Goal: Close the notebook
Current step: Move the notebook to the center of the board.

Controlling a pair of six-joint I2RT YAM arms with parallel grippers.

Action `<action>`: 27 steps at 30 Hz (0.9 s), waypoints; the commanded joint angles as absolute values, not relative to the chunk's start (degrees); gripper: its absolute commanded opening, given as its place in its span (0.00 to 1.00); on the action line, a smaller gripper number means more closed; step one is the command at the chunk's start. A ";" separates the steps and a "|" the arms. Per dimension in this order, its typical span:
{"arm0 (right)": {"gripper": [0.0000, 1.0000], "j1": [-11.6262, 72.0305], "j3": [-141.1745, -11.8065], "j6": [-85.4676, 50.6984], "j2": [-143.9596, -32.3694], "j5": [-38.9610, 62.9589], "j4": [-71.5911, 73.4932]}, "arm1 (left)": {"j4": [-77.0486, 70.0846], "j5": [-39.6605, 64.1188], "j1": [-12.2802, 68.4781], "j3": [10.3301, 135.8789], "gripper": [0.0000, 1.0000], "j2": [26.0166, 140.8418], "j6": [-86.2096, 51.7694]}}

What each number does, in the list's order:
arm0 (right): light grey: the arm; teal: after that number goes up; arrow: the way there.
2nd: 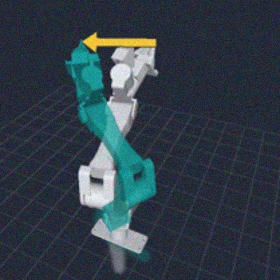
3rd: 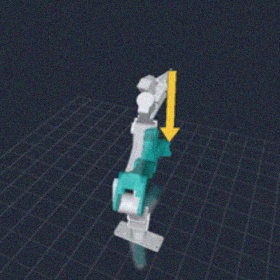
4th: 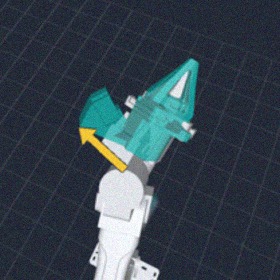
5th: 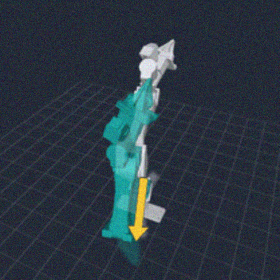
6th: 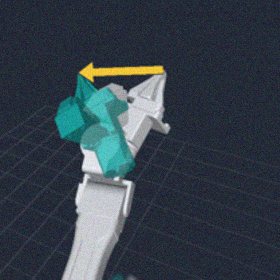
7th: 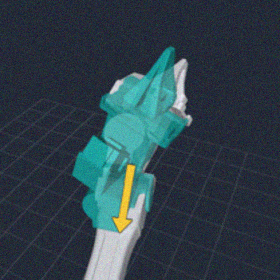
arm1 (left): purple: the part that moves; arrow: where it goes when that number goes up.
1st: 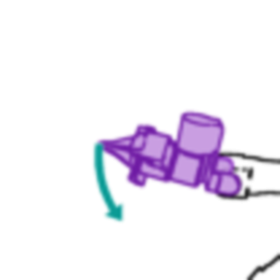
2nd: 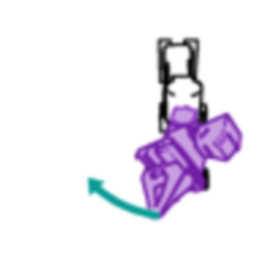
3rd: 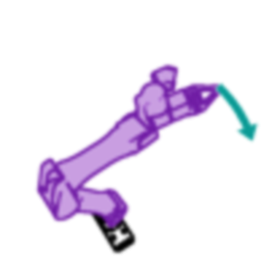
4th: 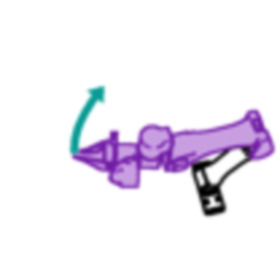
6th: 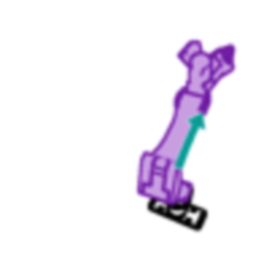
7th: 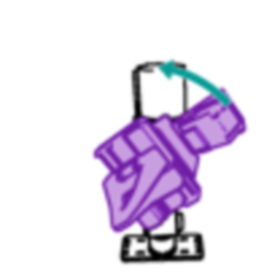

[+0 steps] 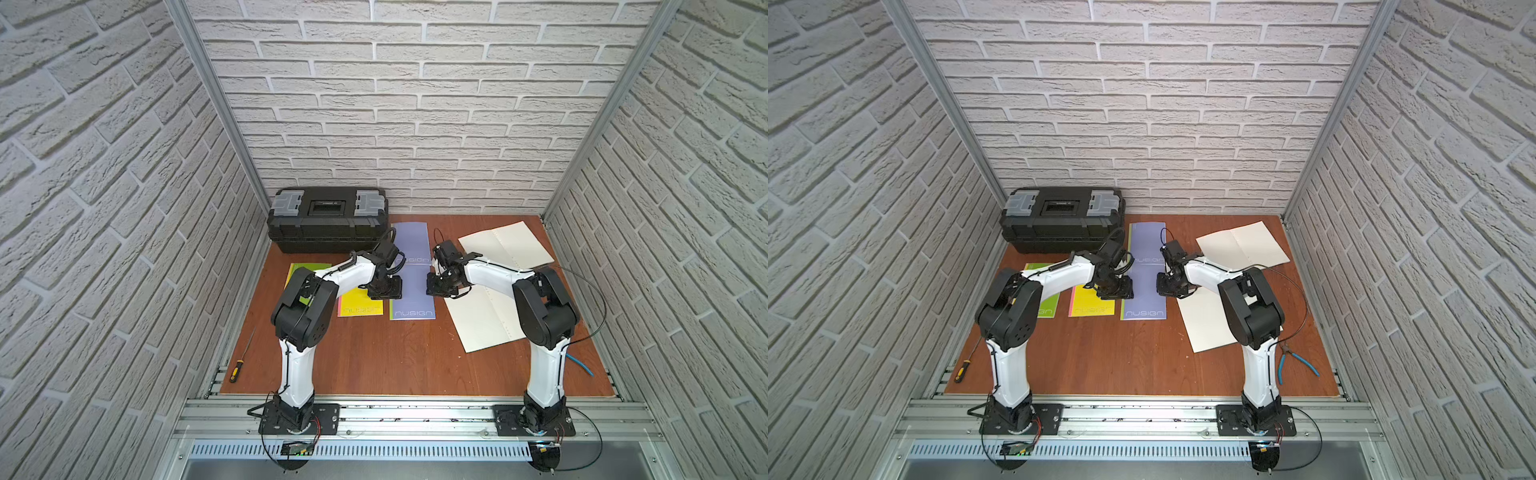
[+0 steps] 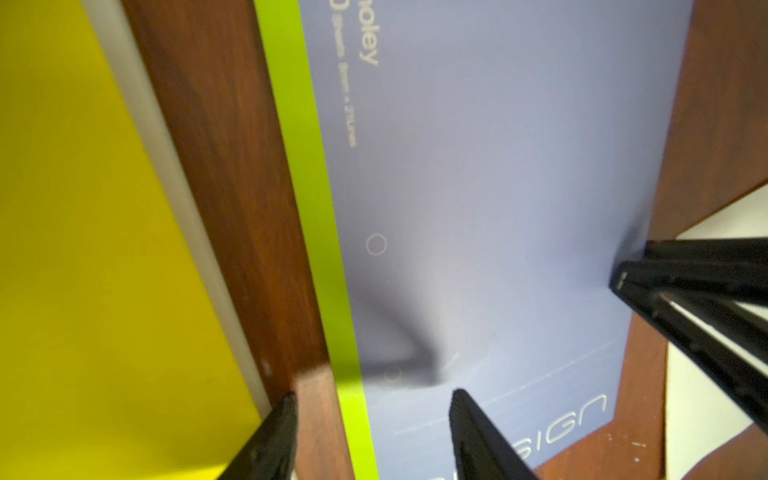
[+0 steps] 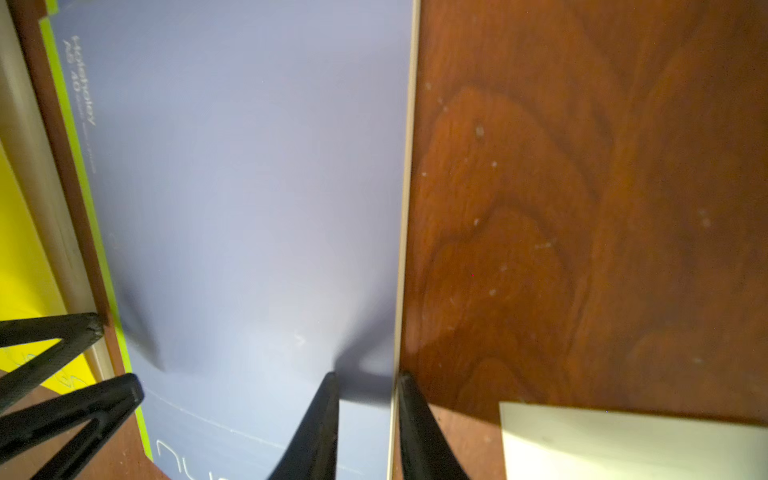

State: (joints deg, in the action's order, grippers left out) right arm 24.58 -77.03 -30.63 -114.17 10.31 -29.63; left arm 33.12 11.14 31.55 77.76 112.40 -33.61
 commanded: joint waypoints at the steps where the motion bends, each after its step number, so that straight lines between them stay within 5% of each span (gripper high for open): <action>1: 0.30 25.05 -75.72 -29.97 -110.45 9.24 -30.34 | 34.23 9.34 31.81 76.86 0.62 109.00 -32.87; 27: 0.35 13.02 -64.63 -26.43 -95.58 2.67 -35.77 | 29.99 13.38 41.05 78.90 0.68 108.41 -37.64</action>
